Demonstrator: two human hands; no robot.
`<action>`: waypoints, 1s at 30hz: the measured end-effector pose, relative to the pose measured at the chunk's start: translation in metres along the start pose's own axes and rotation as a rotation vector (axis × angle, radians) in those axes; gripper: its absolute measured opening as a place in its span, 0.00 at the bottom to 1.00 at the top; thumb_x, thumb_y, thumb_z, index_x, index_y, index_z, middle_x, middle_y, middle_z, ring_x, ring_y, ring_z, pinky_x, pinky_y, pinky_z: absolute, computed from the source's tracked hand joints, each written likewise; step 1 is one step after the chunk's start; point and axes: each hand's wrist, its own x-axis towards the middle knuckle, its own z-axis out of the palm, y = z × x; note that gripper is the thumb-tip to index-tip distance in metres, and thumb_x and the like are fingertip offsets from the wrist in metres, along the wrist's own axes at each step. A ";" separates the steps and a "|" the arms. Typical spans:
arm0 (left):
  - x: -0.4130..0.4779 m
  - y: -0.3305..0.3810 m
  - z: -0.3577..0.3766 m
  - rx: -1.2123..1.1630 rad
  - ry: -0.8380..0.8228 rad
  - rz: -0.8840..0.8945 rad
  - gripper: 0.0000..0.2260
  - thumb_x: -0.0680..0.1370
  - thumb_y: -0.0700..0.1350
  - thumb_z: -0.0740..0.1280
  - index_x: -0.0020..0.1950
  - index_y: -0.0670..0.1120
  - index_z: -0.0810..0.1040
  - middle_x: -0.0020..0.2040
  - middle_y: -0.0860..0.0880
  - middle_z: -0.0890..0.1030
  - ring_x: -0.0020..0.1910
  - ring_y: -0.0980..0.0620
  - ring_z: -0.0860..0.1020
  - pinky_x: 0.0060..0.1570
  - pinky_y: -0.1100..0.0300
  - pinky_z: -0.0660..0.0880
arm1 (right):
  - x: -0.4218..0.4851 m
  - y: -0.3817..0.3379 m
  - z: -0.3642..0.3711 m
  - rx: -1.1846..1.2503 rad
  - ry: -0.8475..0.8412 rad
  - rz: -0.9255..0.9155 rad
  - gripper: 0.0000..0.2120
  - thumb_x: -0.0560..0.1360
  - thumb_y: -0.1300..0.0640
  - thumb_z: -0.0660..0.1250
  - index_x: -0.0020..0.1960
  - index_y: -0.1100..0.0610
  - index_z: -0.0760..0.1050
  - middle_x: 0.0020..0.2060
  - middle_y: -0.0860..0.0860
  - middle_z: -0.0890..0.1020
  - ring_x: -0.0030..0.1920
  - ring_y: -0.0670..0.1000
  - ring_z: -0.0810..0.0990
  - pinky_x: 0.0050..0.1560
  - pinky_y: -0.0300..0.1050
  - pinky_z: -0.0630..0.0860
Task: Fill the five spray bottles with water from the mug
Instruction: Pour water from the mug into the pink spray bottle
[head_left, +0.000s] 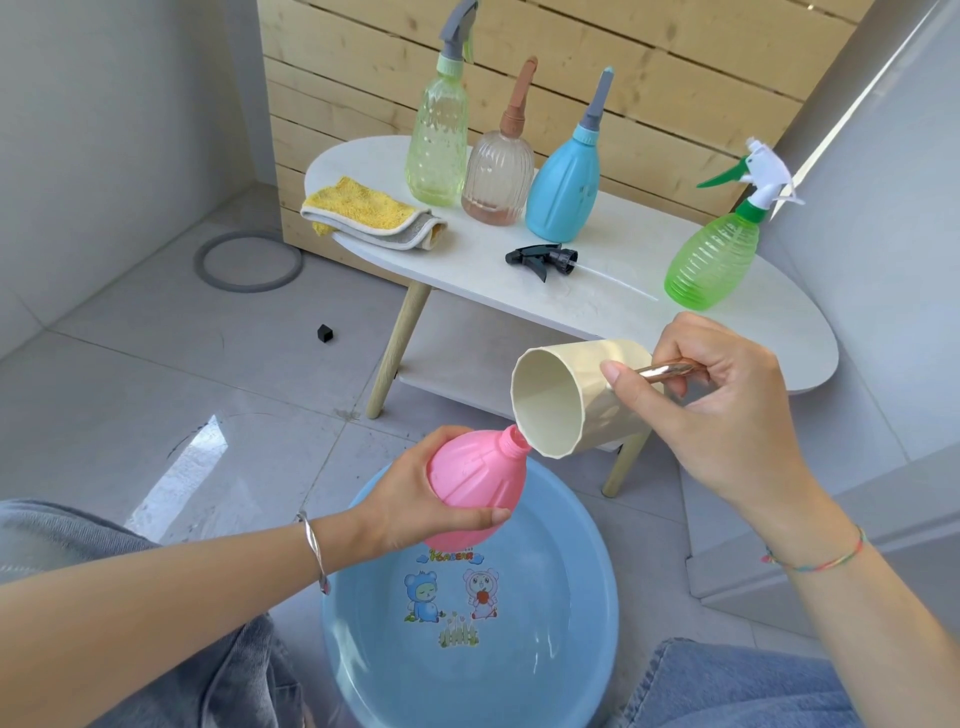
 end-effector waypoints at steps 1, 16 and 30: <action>0.000 0.000 0.000 0.000 0.000 0.000 0.37 0.54 0.61 0.80 0.61 0.60 0.73 0.55 0.57 0.80 0.53 0.58 0.80 0.50 0.58 0.81 | 0.000 0.000 0.000 -0.001 -0.001 0.002 0.20 0.70 0.55 0.72 0.29 0.58 0.63 0.27 0.51 0.65 0.31 0.47 0.64 0.34 0.35 0.61; 0.001 -0.001 0.000 0.000 0.005 0.001 0.37 0.54 0.61 0.80 0.61 0.61 0.73 0.55 0.57 0.80 0.52 0.59 0.80 0.50 0.60 0.81 | 0.000 -0.004 0.000 -0.044 -0.015 -0.063 0.20 0.70 0.49 0.69 0.29 0.58 0.63 0.27 0.49 0.67 0.31 0.46 0.65 0.37 0.39 0.61; 0.002 0.011 0.000 -0.047 0.030 -0.004 0.38 0.54 0.60 0.80 0.61 0.59 0.73 0.55 0.56 0.80 0.53 0.55 0.80 0.48 0.60 0.81 | 0.003 0.018 -0.003 0.276 0.151 0.278 0.21 0.70 0.59 0.73 0.28 0.59 0.61 0.21 0.44 0.62 0.25 0.41 0.62 0.30 0.31 0.59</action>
